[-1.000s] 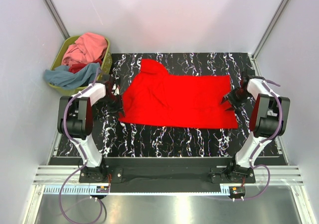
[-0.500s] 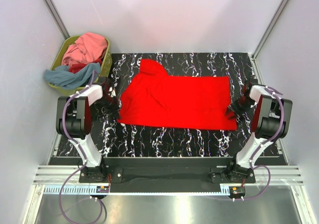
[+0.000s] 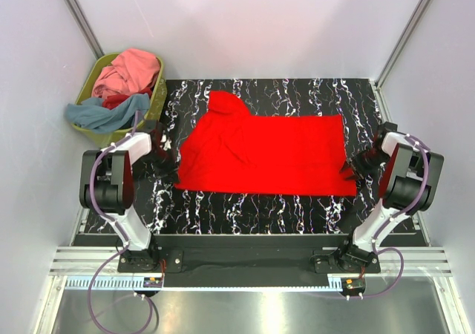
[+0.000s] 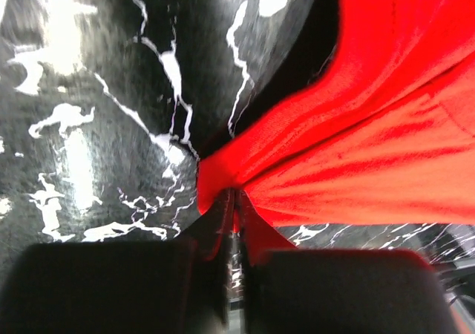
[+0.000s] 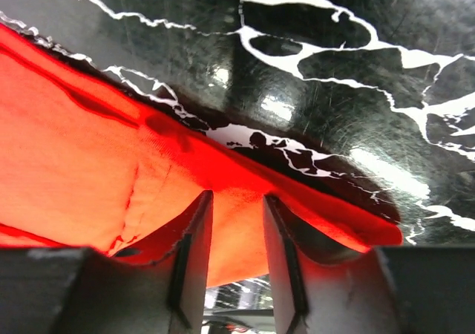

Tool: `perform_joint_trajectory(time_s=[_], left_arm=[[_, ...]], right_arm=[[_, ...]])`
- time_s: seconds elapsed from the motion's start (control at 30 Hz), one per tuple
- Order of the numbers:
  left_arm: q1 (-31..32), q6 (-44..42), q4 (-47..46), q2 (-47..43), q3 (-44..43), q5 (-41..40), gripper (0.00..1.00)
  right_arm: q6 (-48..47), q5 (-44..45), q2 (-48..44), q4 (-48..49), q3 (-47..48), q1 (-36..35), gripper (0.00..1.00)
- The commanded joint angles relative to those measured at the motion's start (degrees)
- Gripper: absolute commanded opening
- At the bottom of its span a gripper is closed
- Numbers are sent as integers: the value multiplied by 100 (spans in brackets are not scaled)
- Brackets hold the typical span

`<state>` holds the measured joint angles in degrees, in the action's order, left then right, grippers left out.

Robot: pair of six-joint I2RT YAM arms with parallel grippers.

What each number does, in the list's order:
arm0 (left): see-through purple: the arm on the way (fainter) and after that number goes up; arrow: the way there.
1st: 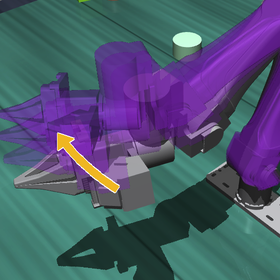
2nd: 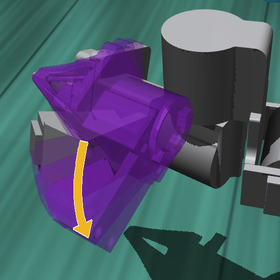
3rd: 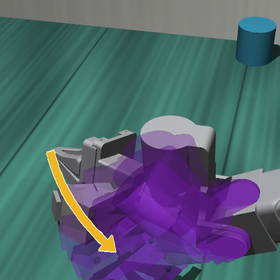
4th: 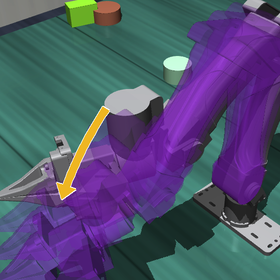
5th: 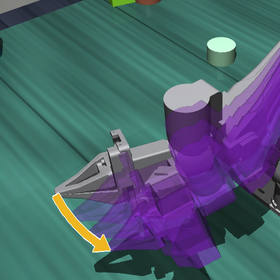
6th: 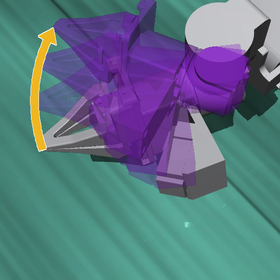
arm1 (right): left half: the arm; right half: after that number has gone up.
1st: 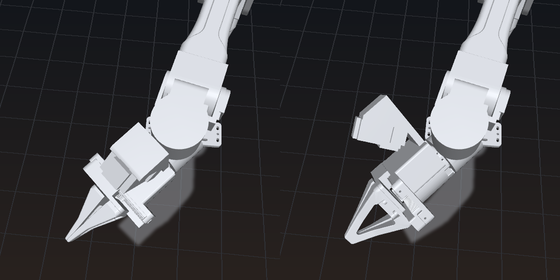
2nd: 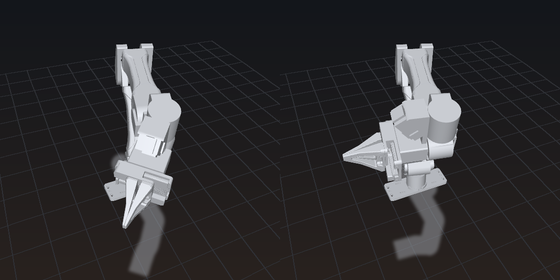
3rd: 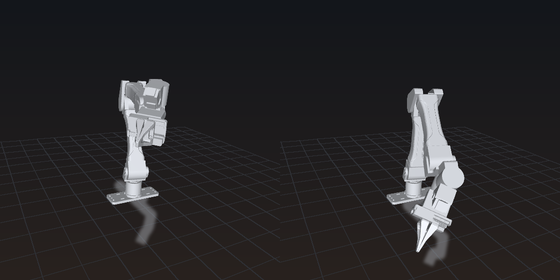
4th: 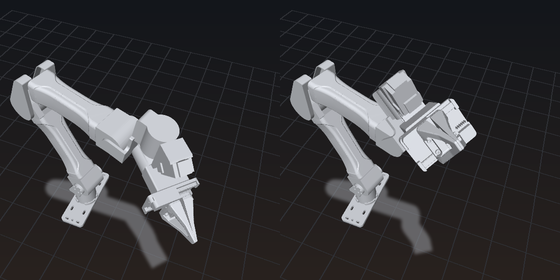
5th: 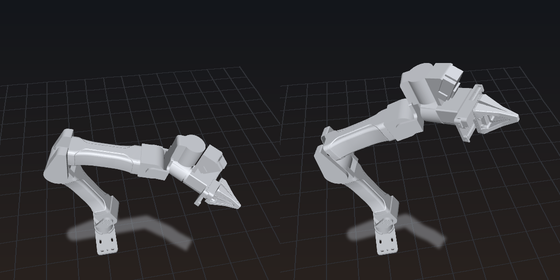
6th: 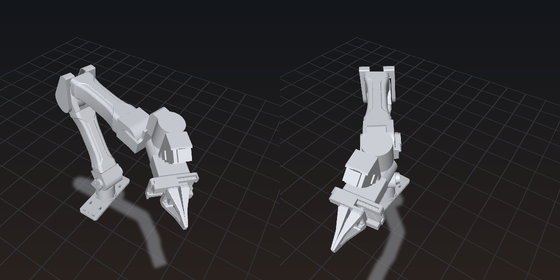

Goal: Fold and stack the t-shirts
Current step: Fold the tshirt

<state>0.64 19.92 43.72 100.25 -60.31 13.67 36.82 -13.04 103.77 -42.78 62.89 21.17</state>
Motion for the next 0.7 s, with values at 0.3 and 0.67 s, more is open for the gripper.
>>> perform_joint_trajectory(time_s=[0.3, 0.67], left_arm=[[-56, 73, 110, -1656, -6, 170, 46], [-56, -454, -145, -744, -130, 549, 47]], right_arm=[[-781, -67, -1122, 121, 1250, -1403, 67], [-1458, -68, 1204, 297, 4000, -4567, 79]])
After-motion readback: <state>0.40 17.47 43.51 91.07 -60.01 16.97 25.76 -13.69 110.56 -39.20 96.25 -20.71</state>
